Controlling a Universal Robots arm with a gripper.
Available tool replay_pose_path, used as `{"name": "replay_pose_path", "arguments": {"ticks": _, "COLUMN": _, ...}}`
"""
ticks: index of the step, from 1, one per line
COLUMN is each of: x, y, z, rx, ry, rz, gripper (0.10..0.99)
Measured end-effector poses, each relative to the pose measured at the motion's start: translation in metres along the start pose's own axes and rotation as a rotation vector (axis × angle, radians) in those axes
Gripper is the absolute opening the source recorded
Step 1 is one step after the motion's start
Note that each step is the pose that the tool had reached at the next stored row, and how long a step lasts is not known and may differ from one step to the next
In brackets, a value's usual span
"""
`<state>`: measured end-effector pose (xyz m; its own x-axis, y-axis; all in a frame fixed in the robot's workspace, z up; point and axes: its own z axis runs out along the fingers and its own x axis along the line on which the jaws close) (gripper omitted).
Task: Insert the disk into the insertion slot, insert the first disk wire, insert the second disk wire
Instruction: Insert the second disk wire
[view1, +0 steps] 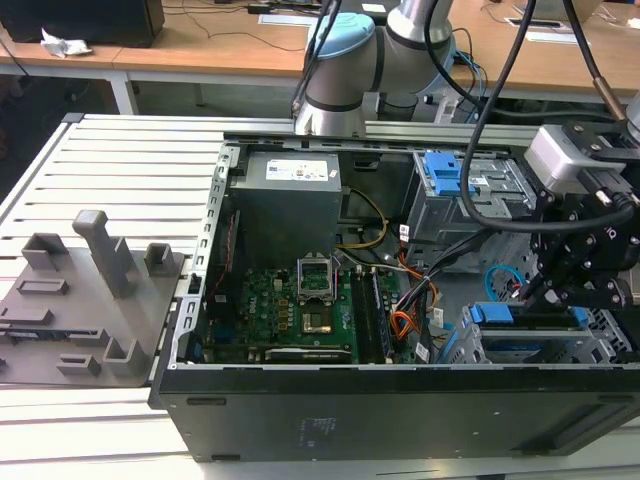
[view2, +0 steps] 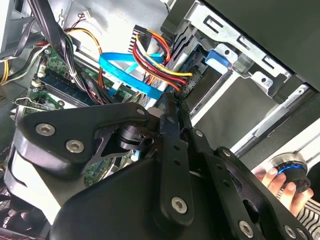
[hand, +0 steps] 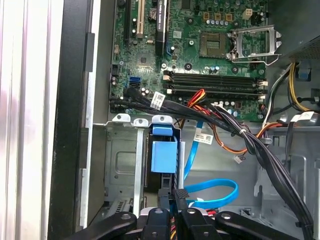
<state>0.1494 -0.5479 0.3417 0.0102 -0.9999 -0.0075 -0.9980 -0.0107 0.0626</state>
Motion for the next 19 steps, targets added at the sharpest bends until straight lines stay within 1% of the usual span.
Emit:
{"name": "replay_pose_path", "arguments": {"ticks": 1, "x": 0.0001, "y": -0.0001, "z": 0.0014, "rx": 0.0, "ry": 0.0003, "rz": 0.0, "gripper": 0.157}}
{"name": "replay_pose_path", "arguments": {"ticks": 6, "x": 0.0001, "y": -0.0002, "z": 0.0027, "rx": 0.0, "ry": -0.0007, "rz": 0.0, "gripper": 0.169}}
{"name": "replay_pose_path", "arguments": {"ticks": 7, "x": 0.0001, "y": -0.0002, "z": 0.0026, "rx": 0.0, "ry": -0.0004, "rz": 0.0, "gripper": 0.235}}
{"name": "replay_pose_path", "arguments": {"ticks": 8, "x": 0.0001, "y": -0.0001, "z": 0.0025, "rx": 0.0, "ry": 0.0, "rz": 0.0, "gripper": 0.235}}
{"name": "replay_pose_path", "arguments": {"ticks": 9, "x": 0.0001, "y": 0.0, "z": 0.0, "rx": 0.0, "ry": 0.0001, "rz": 0.0, "gripper": 0.235}}
{"name": "replay_pose_path", "arguments": {"ticks": 10, "x": 0.0, "y": 0.0003, "z": -0.0041, "rx": 0.0, "ry": 0.0002, "rz": 0.0, "gripper": 0.235}}
{"name": "replay_pose_path", "arguments": {"ticks": 11, "x": -0.0001, "y": 0.0007, "z": -0.0104, "rx": 0.0, "ry": 0.0001, "rz": 0.0, "gripper": 0.235}}
{"name": "replay_pose_path", "arguments": {"ticks": 14, "x": -0.002, "y": 0.0015, "z": -0.0221, "rx": 0.0, "ry": 0.0014, "rz": 0.0, "gripper": 0.235}}
{"name": "replay_pose_path", "arguments": {"ticks": 16, "x": -0.004, "y": 0.0019, "z": -0.0301, "rx": 0.0, "ry": 0.0038, "rz": 0.0, "gripper": 0.22}}
{"name": "replay_pose_path", "arguments": {"ticks": 17, "x": -0.005, "y": 0.0022, "z": -0.0354, "rx": 0.0, "ry": 0.0055, "rz": 0.0, "gripper": 0.153}}
{"name": "replay_pose_path", "arguments": {"ticks": 18, "x": -0.0052, "y": 0.0024, "z": -0.038, "rx": 0.0, "ry": 0.0062, "rz": 0.0, "gripper": 0.106}}
{"name": "replay_pose_path", "arguments": {"ticks": 19, "x": -0.0053, "y": 0.0024, "z": -0.0393, "rx": 0.0, "ry": 0.0062, "rz": 0.0, "gripper": 0.106}}
